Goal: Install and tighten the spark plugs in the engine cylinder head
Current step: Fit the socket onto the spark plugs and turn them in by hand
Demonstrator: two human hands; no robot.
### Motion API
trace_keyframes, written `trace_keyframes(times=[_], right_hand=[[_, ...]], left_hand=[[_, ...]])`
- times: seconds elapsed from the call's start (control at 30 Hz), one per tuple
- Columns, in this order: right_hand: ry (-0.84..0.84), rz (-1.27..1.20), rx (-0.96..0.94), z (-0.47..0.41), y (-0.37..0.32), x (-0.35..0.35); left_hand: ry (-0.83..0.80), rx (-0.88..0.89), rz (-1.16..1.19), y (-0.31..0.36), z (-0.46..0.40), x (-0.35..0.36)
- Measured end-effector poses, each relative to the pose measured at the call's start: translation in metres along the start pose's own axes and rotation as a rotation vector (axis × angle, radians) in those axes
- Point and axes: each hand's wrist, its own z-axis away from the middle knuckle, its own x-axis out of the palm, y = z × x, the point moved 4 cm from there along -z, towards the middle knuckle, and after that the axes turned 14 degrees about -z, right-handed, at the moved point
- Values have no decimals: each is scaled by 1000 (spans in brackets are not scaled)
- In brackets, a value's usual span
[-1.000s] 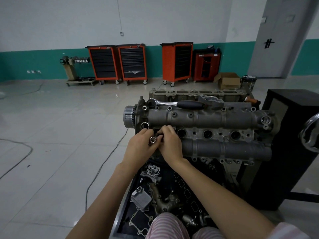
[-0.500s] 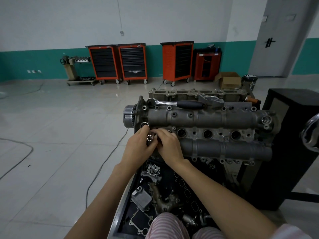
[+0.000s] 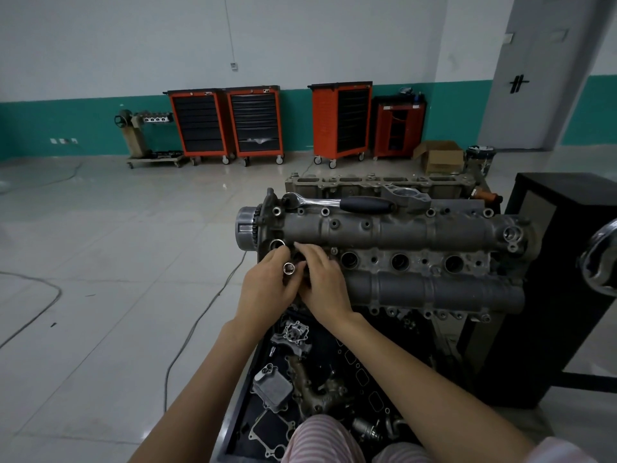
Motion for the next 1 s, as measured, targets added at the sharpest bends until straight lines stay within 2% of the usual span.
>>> trace_keyframes(times=[0.13, 0.33, 0.53, 0.7, 0.83, 1.0], right_hand=[[-13, -19, -14, 1, 2, 1], [130, -168, 131, -2, 3, -2], [134, -171, 164, -1, 6, -1], [71, -95, 25, 2, 4, 1], [25, -53, -14, 2, 3, 3], [67, -139, 85, 1, 8, -1]], left_hand=[[-36, 37, 26, -1, 0, 0], [-79, 19, 27, -3, 1, 2], [-65, 3, -49, 0, -1, 5], [-40, 12, -6, -1, 0, 1], [-70, 9, 24, -2, -1, 1], [-75, -10, -20, -1, -1, 3]])
